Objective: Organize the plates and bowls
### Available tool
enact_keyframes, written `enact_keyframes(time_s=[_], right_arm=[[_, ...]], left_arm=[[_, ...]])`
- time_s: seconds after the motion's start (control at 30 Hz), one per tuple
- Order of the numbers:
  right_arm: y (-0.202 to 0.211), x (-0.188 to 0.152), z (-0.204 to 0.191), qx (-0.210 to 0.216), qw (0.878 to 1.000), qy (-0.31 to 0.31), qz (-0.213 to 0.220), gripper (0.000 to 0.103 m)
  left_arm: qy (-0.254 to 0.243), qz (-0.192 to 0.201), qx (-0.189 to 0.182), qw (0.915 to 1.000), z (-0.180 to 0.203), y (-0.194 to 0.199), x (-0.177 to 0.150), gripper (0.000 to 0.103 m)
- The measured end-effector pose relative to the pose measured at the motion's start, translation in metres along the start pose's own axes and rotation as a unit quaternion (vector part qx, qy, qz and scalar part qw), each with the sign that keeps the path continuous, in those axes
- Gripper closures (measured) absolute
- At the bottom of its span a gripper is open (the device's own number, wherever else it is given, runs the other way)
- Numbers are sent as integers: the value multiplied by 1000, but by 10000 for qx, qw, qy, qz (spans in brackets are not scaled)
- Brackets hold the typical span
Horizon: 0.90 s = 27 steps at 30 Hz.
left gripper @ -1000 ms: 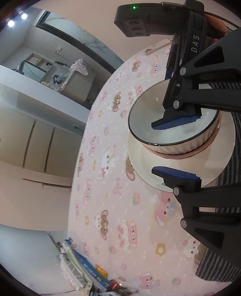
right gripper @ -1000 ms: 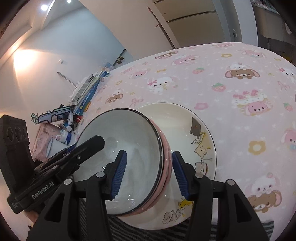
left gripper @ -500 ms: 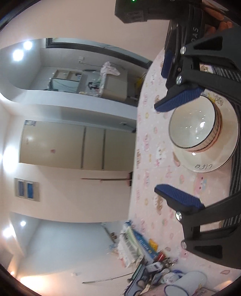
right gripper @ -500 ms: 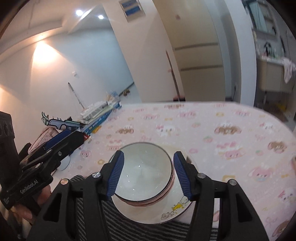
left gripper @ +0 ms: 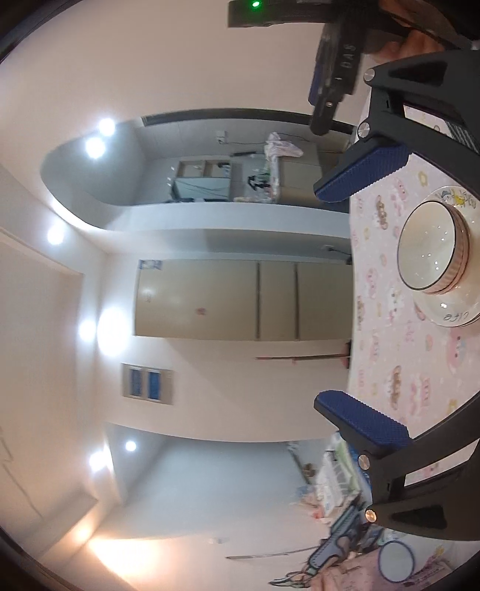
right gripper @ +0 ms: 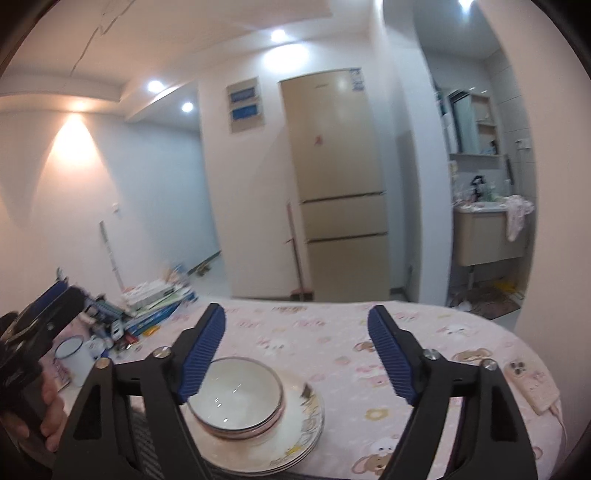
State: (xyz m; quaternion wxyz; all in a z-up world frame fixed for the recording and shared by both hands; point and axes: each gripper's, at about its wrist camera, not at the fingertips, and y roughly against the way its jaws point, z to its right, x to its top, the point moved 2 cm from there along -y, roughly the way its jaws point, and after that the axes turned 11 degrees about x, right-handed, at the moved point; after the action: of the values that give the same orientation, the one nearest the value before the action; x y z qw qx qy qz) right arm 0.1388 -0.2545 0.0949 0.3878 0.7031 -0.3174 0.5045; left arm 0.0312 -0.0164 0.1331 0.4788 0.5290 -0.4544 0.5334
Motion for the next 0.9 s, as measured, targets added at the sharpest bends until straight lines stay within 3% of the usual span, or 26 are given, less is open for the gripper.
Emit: enact_keyframes(time_s=[0.07,0.23,0.37,0.9], right_arm=[[9,3,2,-95,9997,-74,228,19],[21,2,-7,47,9982,120,593,0],[25,-13,-11,120,9967,153,786,0],[12,-82,-18,-358,9957,668,533,0]], left_arm=[[35,98,50,9999,-5,6,-6,0],[370,-18,-32,9993,-22,8,-19,0],[464,-224,-159,9985,-28,3,-32,0],[261,-518,276,9979,-44,-5,-105,0]])
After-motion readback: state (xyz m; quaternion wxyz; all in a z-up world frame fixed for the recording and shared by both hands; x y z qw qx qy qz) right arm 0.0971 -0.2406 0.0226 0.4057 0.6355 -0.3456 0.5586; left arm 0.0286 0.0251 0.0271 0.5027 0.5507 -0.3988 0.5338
